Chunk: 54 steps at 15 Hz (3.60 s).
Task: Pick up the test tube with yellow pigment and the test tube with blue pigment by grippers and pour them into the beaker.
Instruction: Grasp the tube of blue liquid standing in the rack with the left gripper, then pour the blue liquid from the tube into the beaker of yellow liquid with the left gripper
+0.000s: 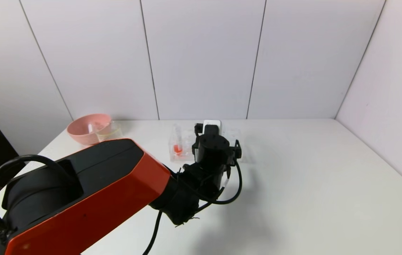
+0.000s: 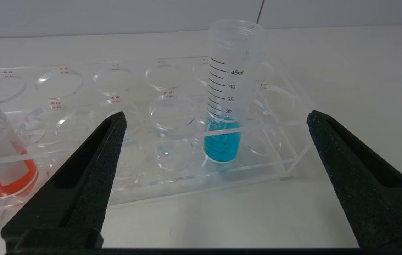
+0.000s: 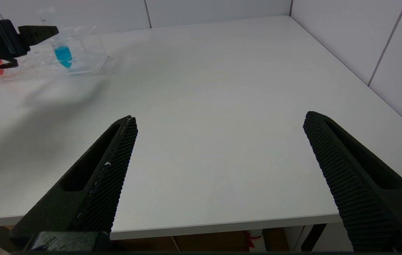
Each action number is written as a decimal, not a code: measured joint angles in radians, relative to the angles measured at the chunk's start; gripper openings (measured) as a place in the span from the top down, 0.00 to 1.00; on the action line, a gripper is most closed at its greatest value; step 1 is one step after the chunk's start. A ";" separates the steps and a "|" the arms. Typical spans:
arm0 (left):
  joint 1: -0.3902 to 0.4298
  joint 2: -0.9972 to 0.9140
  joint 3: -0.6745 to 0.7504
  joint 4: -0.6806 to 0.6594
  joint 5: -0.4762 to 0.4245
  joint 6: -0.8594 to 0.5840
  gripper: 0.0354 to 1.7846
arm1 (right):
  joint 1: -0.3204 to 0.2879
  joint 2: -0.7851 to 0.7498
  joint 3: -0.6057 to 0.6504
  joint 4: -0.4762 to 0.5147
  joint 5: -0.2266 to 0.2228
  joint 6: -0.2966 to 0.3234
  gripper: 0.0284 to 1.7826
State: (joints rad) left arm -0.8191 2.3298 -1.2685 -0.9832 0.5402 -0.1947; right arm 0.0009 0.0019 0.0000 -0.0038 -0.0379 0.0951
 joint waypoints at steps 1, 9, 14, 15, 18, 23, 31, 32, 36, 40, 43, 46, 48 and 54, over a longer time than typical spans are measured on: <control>0.008 0.014 -0.024 -0.001 0.000 0.013 0.00 | 0.000 0.000 0.000 0.000 0.000 0.000 0.04; 0.027 0.095 -0.130 -0.001 0.000 0.071 0.00 | 0.000 0.000 0.000 0.000 0.000 0.000 0.04; 0.040 0.116 -0.177 0.000 0.000 0.095 0.00 | 0.000 0.000 0.000 0.000 0.000 0.000 0.04; 0.042 0.117 -0.184 0.000 0.000 0.097 0.00 | 0.000 0.000 0.000 0.000 0.000 0.000 0.04; 0.042 0.123 -0.201 0.008 -0.001 0.099 0.00 | 0.000 0.000 0.000 0.000 -0.001 0.000 0.04; 0.042 0.139 -0.217 0.010 -0.001 0.099 0.20 | 0.000 0.000 0.000 0.001 0.000 0.000 0.04; 0.041 0.144 -0.231 0.012 -0.004 0.099 0.77 | 0.000 0.000 0.000 0.000 0.000 0.000 0.04; 0.041 0.144 -0.232 0.012 -0.003 0.099 0.77 | 0.000 0.000 0.000 0.000 0.000 0.000 0.04; 0.042 0.142 -0.236 0.015 -0.001 0.100 0.77 | 0.000 0.000 0.000 0.000 0.000 -0.001 0.04; 0.042 0.139 -0.238 0.014 0.001 0.101 0.77 | 0.000 0.000 0.000 0.000 0.000 0.000 0.04; 0.042 0.132 -0.238 0.024 0.003 0.101 0.77 | 0.000 0.000 0.000 0.000 0.000 0.000 0.04; 0.038 0.116 -0.238 0.041 0.005 0.100 0.77 | 0.000 0.000 0.000 0.000 0.000 0.000 0.04; 0.036 0.106 -0.238 0.043 0.009 0.100 0.77 | 0.000 0.000 0.000 0.000 0.000 0.000 0.04; 0.024 0.045 -0.238 0.108 0.011 0.101 0.77 | 0.000 0.000 0.000 0.000 0.000 0.000 0.04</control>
State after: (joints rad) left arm -0.7951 2.3747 -1.5062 -0.8755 0.5513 -0.0938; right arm 0.0013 0.0019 0.0000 -0.0038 -0.0383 0.0951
